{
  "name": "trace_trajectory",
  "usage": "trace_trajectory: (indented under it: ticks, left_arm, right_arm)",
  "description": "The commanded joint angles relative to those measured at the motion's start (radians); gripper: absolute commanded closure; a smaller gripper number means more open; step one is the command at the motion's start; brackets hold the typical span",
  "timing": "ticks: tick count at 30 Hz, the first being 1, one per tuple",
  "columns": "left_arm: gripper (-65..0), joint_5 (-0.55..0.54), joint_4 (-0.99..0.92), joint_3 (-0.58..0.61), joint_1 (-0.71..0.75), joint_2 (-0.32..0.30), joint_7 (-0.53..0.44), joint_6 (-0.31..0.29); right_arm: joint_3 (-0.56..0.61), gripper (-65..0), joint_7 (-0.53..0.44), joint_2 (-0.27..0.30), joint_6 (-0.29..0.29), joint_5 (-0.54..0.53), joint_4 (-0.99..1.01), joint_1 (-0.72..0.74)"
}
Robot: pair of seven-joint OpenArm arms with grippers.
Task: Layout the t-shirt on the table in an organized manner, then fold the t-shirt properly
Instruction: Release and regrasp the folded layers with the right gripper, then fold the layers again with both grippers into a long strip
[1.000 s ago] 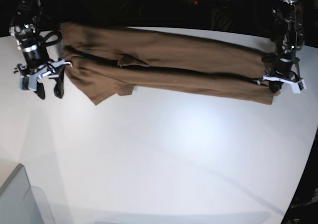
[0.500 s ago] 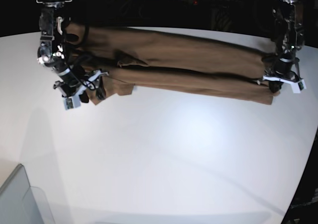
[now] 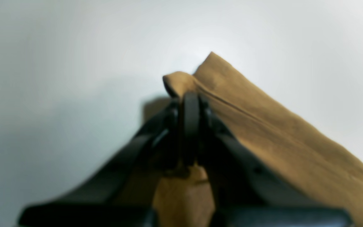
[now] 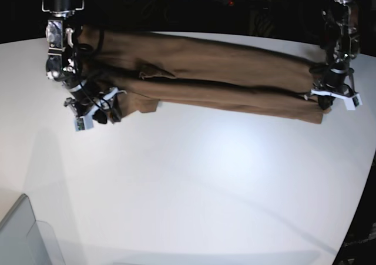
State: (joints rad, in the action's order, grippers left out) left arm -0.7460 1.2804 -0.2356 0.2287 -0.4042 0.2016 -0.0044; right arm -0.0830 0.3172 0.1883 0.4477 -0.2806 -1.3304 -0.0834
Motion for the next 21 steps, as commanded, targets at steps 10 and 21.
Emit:
trace_trajectory:
  ticks: [10,21]
  left_arm:
    - [-0.3,0.001,0.003,-0.003,-0.001,-0.014,0.016,0.005]
    - [-0.3,-0.002,0.003,-0.003,0.001,-0.012,0.016,0.005]
  right_arm:
    - [0.016,0.0,0.003,0.018,0.004,0.004,-0.073,-0.051]
    - [-0.136,0.0,-0.046,-0.048,0.004,0.002,-0.528,-0.313]
